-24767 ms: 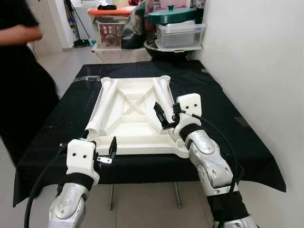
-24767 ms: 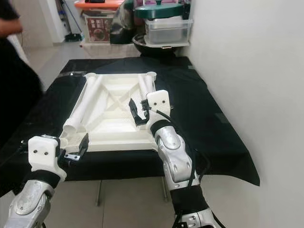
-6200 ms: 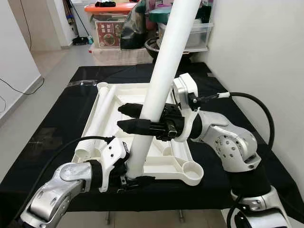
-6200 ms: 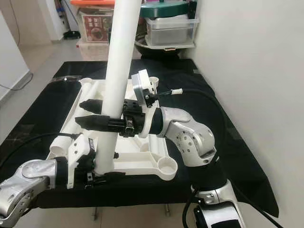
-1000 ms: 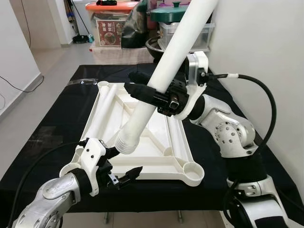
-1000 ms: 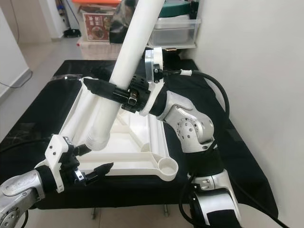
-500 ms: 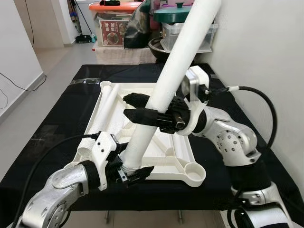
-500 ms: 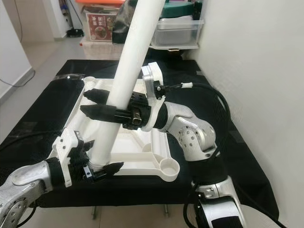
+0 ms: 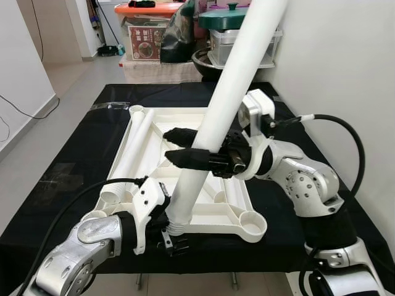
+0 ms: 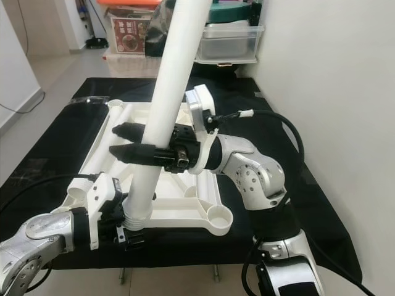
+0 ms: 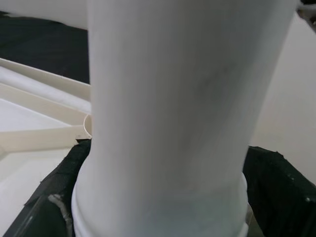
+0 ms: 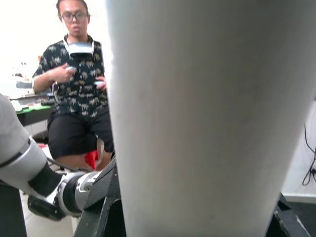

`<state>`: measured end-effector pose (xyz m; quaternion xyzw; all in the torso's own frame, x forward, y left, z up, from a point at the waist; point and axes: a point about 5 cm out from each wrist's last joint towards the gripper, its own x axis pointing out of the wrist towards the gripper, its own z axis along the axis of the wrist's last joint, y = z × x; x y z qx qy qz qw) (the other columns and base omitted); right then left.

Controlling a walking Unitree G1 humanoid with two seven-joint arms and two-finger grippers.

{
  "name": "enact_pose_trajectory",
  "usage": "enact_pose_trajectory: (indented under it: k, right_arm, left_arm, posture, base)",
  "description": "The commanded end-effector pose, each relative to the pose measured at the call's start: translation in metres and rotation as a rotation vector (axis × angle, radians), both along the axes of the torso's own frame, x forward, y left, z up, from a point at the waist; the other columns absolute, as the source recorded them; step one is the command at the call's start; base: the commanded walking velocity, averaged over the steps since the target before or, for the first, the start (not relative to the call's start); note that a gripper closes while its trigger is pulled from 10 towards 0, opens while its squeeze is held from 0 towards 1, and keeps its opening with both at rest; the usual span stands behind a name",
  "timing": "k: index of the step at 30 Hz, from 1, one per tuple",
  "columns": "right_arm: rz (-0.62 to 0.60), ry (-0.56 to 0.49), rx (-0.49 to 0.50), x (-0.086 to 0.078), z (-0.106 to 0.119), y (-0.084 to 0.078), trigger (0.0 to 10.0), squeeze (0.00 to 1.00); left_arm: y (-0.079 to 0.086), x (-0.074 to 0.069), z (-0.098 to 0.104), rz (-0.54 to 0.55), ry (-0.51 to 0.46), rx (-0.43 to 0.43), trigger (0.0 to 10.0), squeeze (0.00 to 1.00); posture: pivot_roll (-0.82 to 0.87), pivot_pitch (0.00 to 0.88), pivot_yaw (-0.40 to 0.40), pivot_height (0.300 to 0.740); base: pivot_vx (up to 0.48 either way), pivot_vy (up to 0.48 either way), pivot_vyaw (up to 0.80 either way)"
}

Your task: Building children table

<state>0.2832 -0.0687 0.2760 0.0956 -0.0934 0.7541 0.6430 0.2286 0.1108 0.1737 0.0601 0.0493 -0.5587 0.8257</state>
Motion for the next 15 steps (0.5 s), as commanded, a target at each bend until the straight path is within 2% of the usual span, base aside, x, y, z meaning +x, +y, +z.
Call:
enact_pose_trajectory:
  k: [1,2,3,4,7,9,15]
  right_arm:
    - [0.110,-0.033,0.034,-0.013,0.005,0.018,0.0,0.00]
    - [0.108,-0.034,0.034,-0.013,0.005,0.019,0.0,0.00]
    - [0.099,-0.034,0.036,-0.013,0.005,0.019,0.0,0.00]
    - [0.093,-0.034,0.038,-0.012,0.005,0.019,0.0,0.00]
    - [0.087,-0.035,0.040,-0.012,0.005,0.019,0.0,0.00]
    - [0.073,-0.034,0.043,-0.011,0.005,0.017,0.0,0.00]
    - [0.062,-0.033,0.039,-0.009,0.004,0.016,0.0,0.00]
  left_arm:
    - [-0.013,-0.004,0.000,-0.080,-0.005,0.002,10.0,0.00]
    - [-0.012,-0.002,0.000,-0.073,-0.012,0.003,10.0,0.00]
    - [-0.012,0.002,0.002,-0.045,-0.033,-0.004,3.5,0.00]
    - [-0.011,0.004,0.003,-0.026,-0.041,-0.013,0.0,0.00]
    - [-0.011,0.007,0.004,-0.007,-0.049,-0.023,0.0,0.00]
    - [-0.007,0.013,0.012,0.062,-0.084,-0.089,0.0,0.00]
    - [-0.007,0.015,0.014,0.079,-0.102,-0.109,0.0,0.00]
  posture:
    - [0.05,0.000,-0.007,0.740]
    - [0.05,0.000,-0.007,0.740]
    - [0.05,0.000,-0.008,0.740]
    - [0.05,0.000,-0.008,0.740]
    - [0.05,0.000,-0.008,0.740]
    - [0.04,0.000,-0.006,0.740]
    - [0.04,0.000,-0.007,0.740]
  base:
    - [0.000,0.000,0.00]
    - [0.000,0.000,0.00]
    - [0.000,0.000,0.00]
    - [0.000,0.000,0.00]
    - [0.000,0.000,0.00]
    - [0.000,0.000,0.00]
    - [0.000,0.000,0.00]
